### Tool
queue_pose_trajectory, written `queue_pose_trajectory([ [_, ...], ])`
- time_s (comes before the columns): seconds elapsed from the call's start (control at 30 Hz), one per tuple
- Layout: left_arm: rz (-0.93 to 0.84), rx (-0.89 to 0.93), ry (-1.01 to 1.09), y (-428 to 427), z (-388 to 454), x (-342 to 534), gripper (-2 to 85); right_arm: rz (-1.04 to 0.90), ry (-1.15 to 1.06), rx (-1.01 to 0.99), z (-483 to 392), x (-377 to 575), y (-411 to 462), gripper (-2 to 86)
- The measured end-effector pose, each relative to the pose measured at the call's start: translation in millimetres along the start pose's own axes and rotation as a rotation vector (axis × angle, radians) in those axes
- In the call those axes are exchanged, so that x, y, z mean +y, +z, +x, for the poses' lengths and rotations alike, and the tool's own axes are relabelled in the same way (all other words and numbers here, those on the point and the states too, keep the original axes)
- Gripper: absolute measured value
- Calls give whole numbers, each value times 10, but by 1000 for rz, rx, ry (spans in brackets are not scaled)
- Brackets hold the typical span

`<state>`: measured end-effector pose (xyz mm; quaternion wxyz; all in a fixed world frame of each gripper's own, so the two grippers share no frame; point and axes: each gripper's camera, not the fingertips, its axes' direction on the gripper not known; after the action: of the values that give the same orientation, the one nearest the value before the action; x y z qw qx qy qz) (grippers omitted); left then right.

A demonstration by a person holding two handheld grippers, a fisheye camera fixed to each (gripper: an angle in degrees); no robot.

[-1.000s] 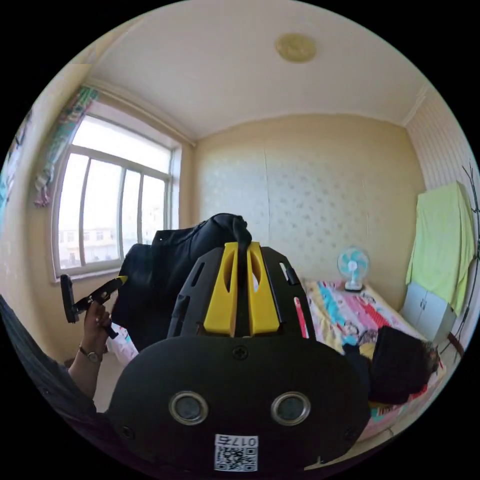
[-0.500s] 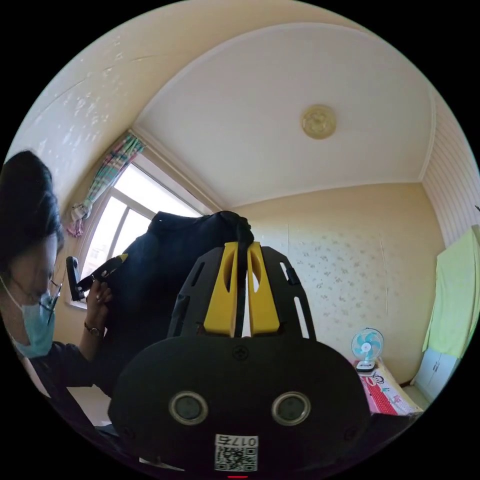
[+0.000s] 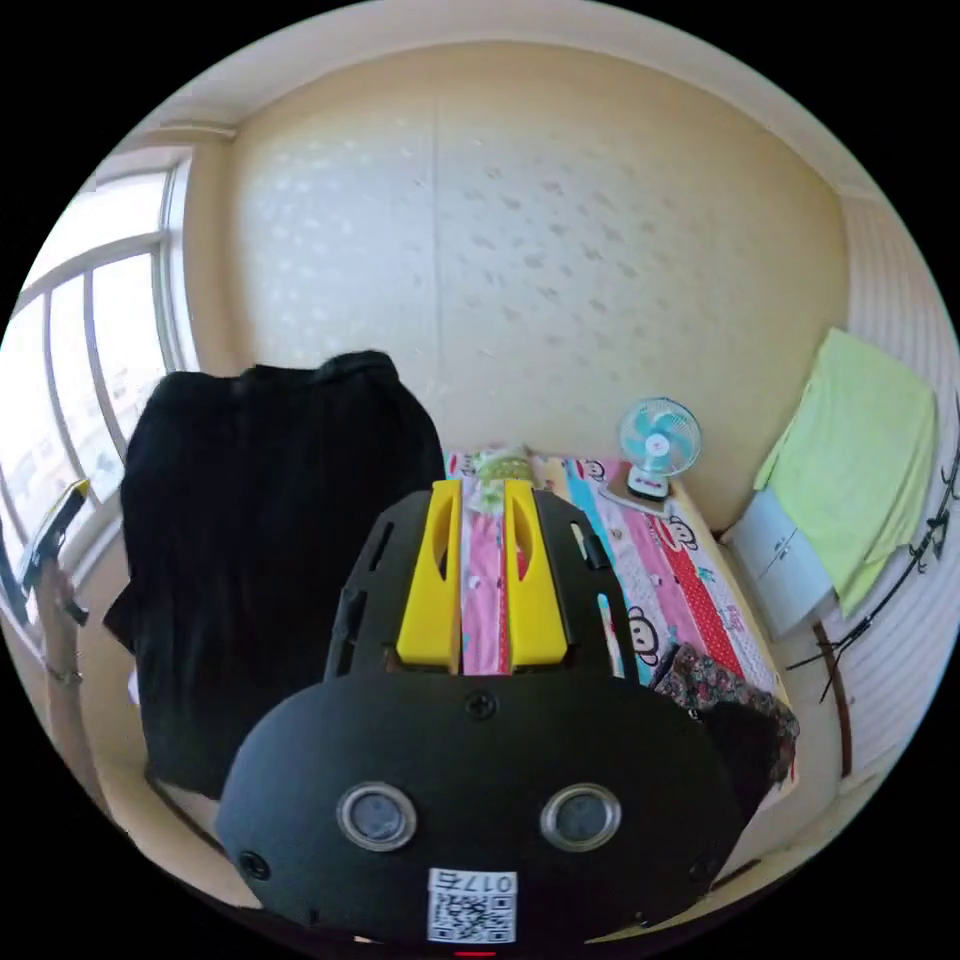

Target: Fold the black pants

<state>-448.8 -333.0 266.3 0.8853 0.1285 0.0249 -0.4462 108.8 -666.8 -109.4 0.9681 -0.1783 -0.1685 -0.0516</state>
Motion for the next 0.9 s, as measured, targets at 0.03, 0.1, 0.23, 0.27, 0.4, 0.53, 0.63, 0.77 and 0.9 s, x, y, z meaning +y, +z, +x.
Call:
queue_pose_trajectory([
  [0.03, -60, 42, 39, 346, -5, 327, 54, -27, -36, -16, 6, 219, 250, 70],
  [0.1, -191, 110, 83, 876, -19, 908, 57, -136, -150, -86, 41, 1338, 1156, 68],
  [0.23, -583, 283, 186, 1941, 45, 2254, 84, -356, -149, -251, 155, 3173, 2123, 67],
  [0.27, -670, 332, 217, 2148, 85, 2554, 98, -418, -128, -299, 171, 3718, 2304, 67],
  [0.4, -761, 400, 277, 2509, 178, 2931, 137, -512, -28, -447, 209, 5248, 2325, 69],
  [0.53, -734, 477, 454, 2803, 428, 2717, 161, -538, 119, -542, 408, 6106, 1980, 68],
  [0.63, -765, 465, 716, 2981, 852, 2594, 143, -522, 274, -599, 714, 6513, 1663, 65],
  [0.77, -905, 390, 809, 3090, 1240, 2412, 57, -521, 340, -760, 1102, 6635, 1472, 53],
  [0.9, -1183, 599, 607, 3164, 1182, 1938, 39, -516, 209, -723, 1230, 6354, 1391, 33],
])
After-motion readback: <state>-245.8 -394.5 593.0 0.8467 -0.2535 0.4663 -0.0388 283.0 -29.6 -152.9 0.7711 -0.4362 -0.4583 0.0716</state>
